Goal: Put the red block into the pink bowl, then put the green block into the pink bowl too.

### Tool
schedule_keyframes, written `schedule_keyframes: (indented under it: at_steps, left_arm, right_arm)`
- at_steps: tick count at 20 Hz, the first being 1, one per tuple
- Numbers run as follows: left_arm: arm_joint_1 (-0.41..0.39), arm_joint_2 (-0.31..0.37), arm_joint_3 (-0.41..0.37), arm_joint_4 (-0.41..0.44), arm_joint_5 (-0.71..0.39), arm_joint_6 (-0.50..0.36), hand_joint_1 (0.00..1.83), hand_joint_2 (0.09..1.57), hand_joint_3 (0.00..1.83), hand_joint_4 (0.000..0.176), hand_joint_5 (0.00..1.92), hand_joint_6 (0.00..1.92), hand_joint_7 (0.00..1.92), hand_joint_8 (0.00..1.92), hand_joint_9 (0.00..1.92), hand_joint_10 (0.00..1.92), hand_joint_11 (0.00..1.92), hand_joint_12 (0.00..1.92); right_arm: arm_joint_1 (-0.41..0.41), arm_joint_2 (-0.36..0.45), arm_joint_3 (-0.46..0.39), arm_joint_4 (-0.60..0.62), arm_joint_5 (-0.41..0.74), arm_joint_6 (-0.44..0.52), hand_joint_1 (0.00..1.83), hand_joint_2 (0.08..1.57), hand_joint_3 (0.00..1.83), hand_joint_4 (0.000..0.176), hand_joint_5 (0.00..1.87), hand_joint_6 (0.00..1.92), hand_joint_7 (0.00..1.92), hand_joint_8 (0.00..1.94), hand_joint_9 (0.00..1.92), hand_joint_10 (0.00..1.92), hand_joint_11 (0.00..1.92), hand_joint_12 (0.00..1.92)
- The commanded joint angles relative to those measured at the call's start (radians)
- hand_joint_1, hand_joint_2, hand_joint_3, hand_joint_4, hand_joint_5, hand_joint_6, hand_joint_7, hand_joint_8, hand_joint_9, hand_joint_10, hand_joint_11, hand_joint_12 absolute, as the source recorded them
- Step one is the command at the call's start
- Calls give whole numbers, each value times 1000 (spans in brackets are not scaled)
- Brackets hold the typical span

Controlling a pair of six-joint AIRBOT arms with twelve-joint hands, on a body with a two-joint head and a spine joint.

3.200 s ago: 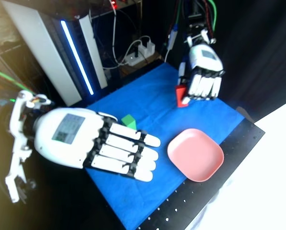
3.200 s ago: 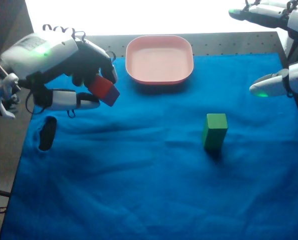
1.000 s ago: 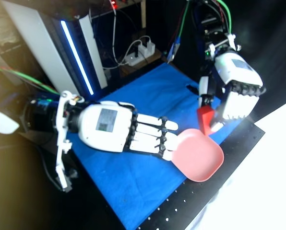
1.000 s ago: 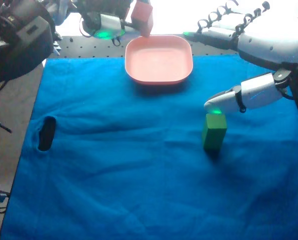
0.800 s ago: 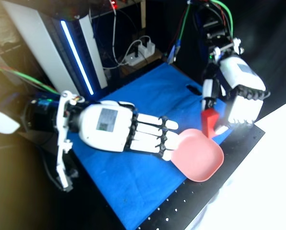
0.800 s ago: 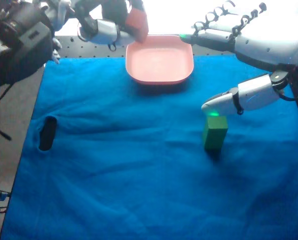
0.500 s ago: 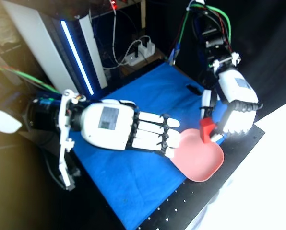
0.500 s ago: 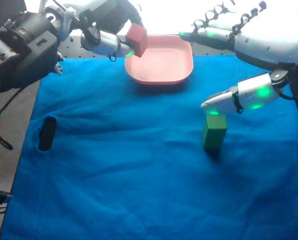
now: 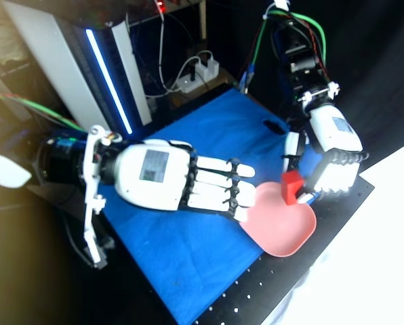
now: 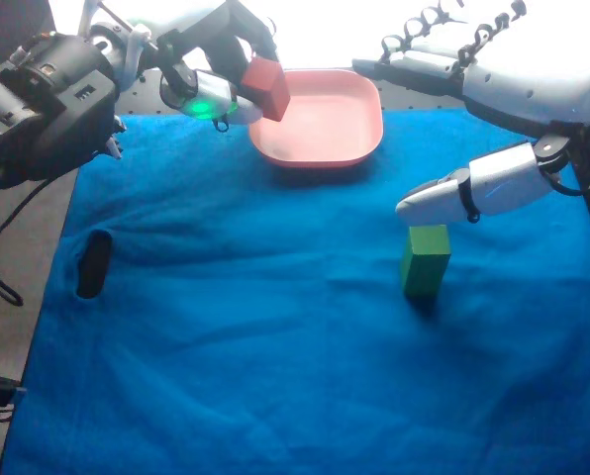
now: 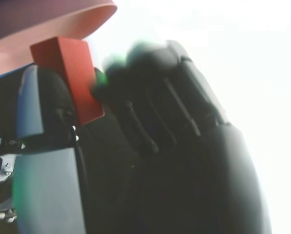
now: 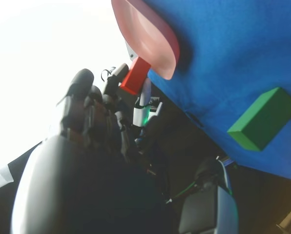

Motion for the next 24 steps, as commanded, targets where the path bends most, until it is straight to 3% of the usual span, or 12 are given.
schedule_keyframes:
  at_steps: [1,4,6,8,10,11,13,19,20,21,22,24]
  left_arm:
    - [-9,-3,5,-18,-114,-8,1255,1056,0,0,988,970,1252,518,1223,10,843,753]
    - [-9,-4,4,-17,-112,-8,1252,1060,0,0,989,958,1225,581,1212,3,837,775]
    - [-9,-4,4,-16,-112,-8,1249,1065,0,0,979,971,1210,610,1205,0,849,771]
    - [-9,-4,4,-13,-111,-8,1242,1069,1,5,993,980,1168,651,1147,0,794,770]
    - [-9,-4,4,-11,-108,-8,1174,1085,2,0,1025,892,1043,96,1029,0,724,765]
    - [-9,-4,4,-10,-106,-8,1169,1026,0,0,884,373,1003,27,989,2,703,745]
    - [-9,-4,4,-10,-106,-8,1195,990,0,0,860,43,931,1,929,0,629,747]
    - [-9,-4,3,-3,-98,-8,1049,957,0,0,797,3,836,4,802,3,446,767]
    - [-9,-4,3,-3,-99,-8,1047,955,0,0,799,4,834,3,799,2,443,763]
    - [-9,-4,2,-3,-100,-8,1046,958,0,0,811,2,848,2,815,2,476,744]
    - [-9,-1,-2,-3,-101,-8,1084,955,0,0,814,2,838,0,799,0,455,730]
    - [-7,14,-16,-3,-104,-8,1071,974,0,0,885,15,871,4,841,6,552,730]
  right_arm:
    - [19,-4,2,19,113,2,232,895,0,51,50,0,128,1,92,1,0,397]
    - [19,-5,2,19,113,2,219,884,0,64,31,1,115,1,92,2,0,470]
    - [19,-5,2,19,113,2,219,900,0,51,37,1,123,1,89,9,0,452]
    - [19,-5,2,19,113,3,214,884,0,66,30,2,123,3,81,5,0,374]
    - [19,-5,2,19,113,3,229,900,6,43,39,6,120,3,76,4,0,358]
    - [19,-5,2,19,113,3,225,905,4,48,40,3,127,2,91,6,0,412]
    - [19,-6,2,19,113,3,220,887,0,55,44,1,107,3,100,3,0,537]
    - [19,-7,2,19,113,3,211,878,0,39,46,0,131,3,110,4,0,529]
    - [19,-7,2,19,113,3,211,873,0,47,46,0,126,2,108,3,0,534]
    - [19,-7,2,19,113,3,226,897,2,21,52,1,138,3,116,4,0,555]
    - [19,-7,2,19,113,3,231,894,0,39,55,1,148,2,115,2,0,527]
    - [19,-7,2,14,112,10,256,880,0,36,61,4,154,5,108,9,0,480]
